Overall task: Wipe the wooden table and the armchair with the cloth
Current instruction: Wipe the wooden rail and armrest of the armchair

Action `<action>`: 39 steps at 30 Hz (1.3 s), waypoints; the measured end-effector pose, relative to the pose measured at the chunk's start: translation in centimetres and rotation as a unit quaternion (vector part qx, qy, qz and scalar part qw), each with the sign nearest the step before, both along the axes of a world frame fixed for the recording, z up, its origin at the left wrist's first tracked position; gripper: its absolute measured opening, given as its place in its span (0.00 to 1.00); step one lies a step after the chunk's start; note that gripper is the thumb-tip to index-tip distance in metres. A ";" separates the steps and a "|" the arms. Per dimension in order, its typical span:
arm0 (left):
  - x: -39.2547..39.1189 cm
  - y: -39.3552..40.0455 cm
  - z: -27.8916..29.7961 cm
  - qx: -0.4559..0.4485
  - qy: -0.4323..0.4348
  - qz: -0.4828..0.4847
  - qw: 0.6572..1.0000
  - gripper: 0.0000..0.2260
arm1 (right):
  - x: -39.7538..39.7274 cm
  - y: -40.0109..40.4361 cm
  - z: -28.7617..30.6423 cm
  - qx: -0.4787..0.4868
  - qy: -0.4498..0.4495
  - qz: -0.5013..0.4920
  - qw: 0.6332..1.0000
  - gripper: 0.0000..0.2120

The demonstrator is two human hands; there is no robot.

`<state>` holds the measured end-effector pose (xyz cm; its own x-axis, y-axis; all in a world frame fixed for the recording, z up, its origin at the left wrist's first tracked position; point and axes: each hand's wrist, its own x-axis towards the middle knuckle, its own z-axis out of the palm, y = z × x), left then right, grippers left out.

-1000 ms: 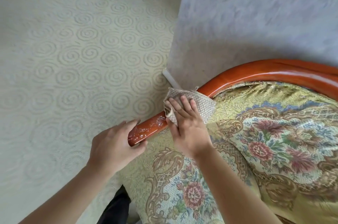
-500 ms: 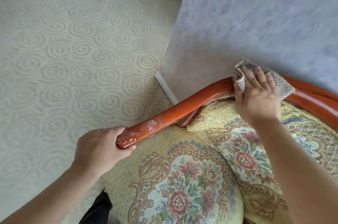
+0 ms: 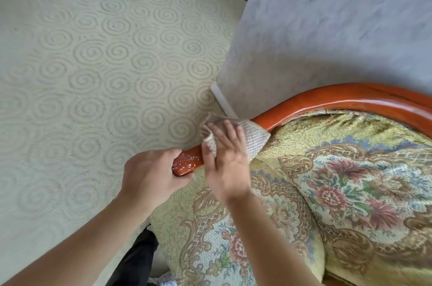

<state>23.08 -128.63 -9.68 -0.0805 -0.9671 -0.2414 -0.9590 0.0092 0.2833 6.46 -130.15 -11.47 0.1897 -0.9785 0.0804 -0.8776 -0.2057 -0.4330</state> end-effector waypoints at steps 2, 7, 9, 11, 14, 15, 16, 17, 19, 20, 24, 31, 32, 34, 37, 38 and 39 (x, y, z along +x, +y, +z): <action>0.0 0.1 -0.1 -0.014 0.002 0.006 1.000 0.20 | 0.7 0.7 -0.4 -0.009 -0.020 0.018 1.000 0.23; 0.2 0.1 -0.3 -0.014 0.001 0.001 1.000 0.21 | -3.9 -2.0 0.1 0.016 0.166 0.089 0.982 0.27; 0.4 0.2 -0.4 -0.013 -0.008 -0.009 1.000 0.21 | -7.0 -4.3 0.7 0.005 0.206 0.022 0.978 0.29; 0.4 0.3 -0.5 -0.018 -0.016 -0.015 1.000 0.20 | -9.3 -5.5 1.3 -0.024 0.206 -0.018 0.978 0.30; 0.3 0.3 -0.7 -0.013 0.011 -0.015 1.000 0.23 | -8.3 -5.1 1.3 -0.020 0.146 -0.021 0.989 0.27; 0.2 0.4 -0.7 -0.009 0.029 -0.009 1.000 0.27 | -7.1 -4.4 1.1 -0.013 0.109 -0.023 0.994 0.26; 0.3 0.6 -0.7 -0.010 0.045 0.000 0.999 0.33 | -5.7 -3.6 1.1 -0.007 0.060 -0.028 0.998 0.25; 0.5 0.9 -0.7 -0.020 0.058 0.011 0.998 0.38 | -4.2 -2.6 1.1 0.000 -0.005 -0.037 0.999 0.23; 1.2 1.8 -0.6 -0.040 0.070 0.029 0.996 0.43 | -1.3 -0.5 1.1 0.021 -0.137 -0.059 0.989 0.20; 1.6 2.2 -0.6 -0.042 0.074 0.034 0.996 0.43 | 0.0 0.5 1.2 0.029 -0.179 -0.063 0.981 0.18; 3.0 3.5 -0.9 -0.062 0.073 0.022 0.995 0.28 | 3.7 3.5 1.1 0.034 -0.217 -0.027 0.975 0.18; 4.4 3.7 -2.3 -0.106 0.069 0.009 0.992 0.18 | 2.5 3.2 0.5 0.019 -0.004 0.101 0.995 0.25; 4.7 3.7 -2.6 -0.101 0.073 0.004 0.992 0.18 | 1.8 2.4 0.4 0.020 0.015 0.092 0.995 0.26; 5.6 3.8 -3.1 -0.088 0.079 -0.003 0.993 0.19 | 0.9 0.6 0.2 -0.004 0.012 0.034 0.999 0.29; 6.9 4.2 -3.8 -0.078 0.094 -0.007 0.993 0.22 | 1.5 -0.2 -0.7 -0.054 -0.021 -0.060 0.996 0.31; 7.3 4.3 -3.9 -0.079 0.096 -0.007 0.992 0.22 | 2.2 0.0 -1.0 -0.056 -0.042 -0.083 0.994 0.31; 7.8 4.5 -3.9 -0.074 0.095 -0.008 0.993 0.22 | 2.9 0.4 -1.2 -0.053 -0.070 -0.104 0.991 0.31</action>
<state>30.85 -124.13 -13.61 -0.1260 -0.9892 -0.0752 -0.8880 0.0787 0.4530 9.39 -129.74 -12.63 -0.0344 -0.9801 0.1957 -0.8389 -0.0781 -0.5387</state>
